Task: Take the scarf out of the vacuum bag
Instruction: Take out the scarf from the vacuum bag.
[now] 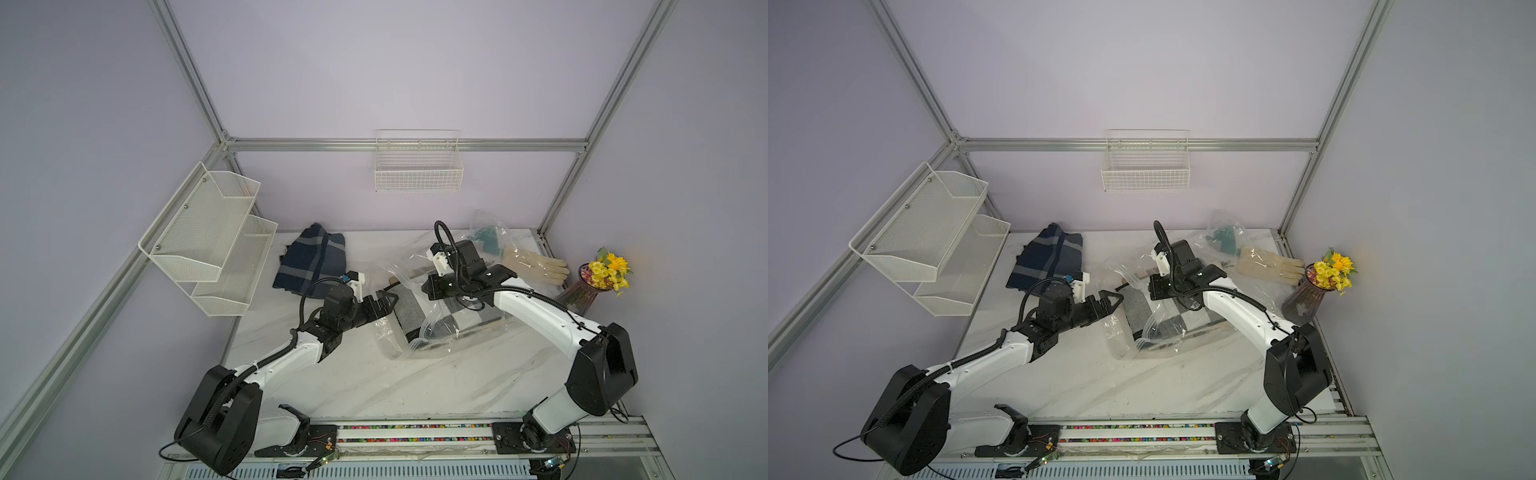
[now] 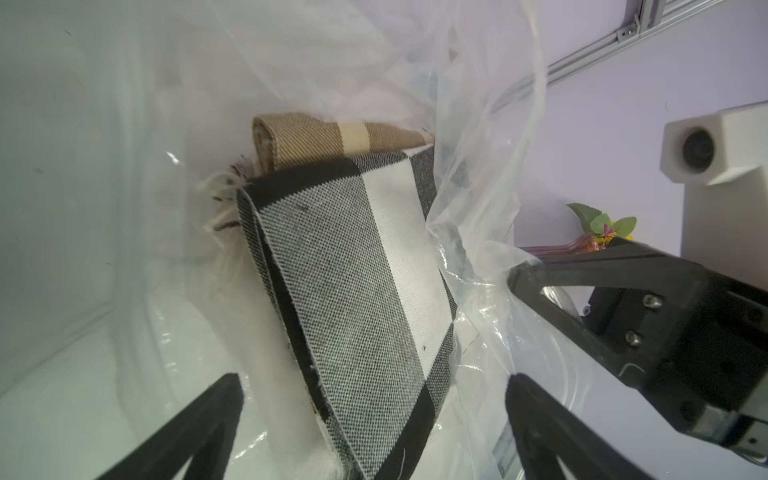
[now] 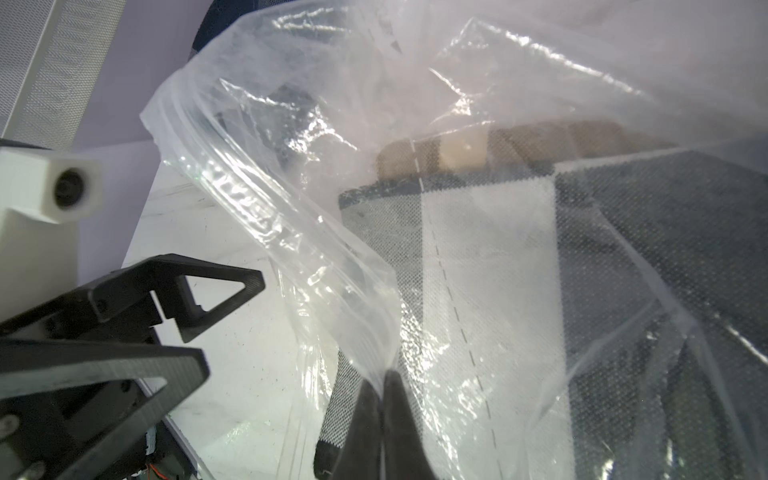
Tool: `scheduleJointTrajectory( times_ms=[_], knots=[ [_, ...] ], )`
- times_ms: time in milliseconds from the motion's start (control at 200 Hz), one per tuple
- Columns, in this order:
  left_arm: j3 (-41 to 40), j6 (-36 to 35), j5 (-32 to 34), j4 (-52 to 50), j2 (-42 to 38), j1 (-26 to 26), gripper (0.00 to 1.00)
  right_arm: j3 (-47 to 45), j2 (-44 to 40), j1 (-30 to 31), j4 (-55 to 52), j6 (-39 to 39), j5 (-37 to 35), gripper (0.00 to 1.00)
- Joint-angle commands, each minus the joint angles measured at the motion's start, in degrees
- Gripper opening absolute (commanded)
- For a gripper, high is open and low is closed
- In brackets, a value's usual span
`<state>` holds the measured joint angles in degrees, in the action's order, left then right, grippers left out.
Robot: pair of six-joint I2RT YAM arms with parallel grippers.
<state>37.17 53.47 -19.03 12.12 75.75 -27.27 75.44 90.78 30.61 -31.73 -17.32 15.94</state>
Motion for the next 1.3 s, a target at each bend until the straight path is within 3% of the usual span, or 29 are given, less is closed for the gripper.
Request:
scheduleJointTrajectory(
  times_ms=[0,790,955,1090,1295],
  knots=[
    [1.3,3.8,-3.5,7.5,2.0,-1.6,0.99,0.8,-3.0,0.3,-0.9,-0.7,0.8,0.00],
    [-2.1,9.9,-8.0,18.4,16.8,-4.2,0.91,0.6,-3.2,0.2,-5.2,0.5,-1.2,0.00],
    [-0.2,9.7,-9.1,18.9,17.8,-4.4,0.75,0.2,-3.2,0.3,-4.9,0.8,-1.2,0.00],
    [2.6,6.6,-8.6,13.1,16.0,-5.2,0.58,-0.3,-3.6,0.3,-4.9,0.9,-1.8,0.00],
    [7.7,2.5,-8.3,4.2,12.5,-6.8,0.48,-0.9,-3.9,0.2,-4.7,1.0,-2.4,0.00]
  ],
)
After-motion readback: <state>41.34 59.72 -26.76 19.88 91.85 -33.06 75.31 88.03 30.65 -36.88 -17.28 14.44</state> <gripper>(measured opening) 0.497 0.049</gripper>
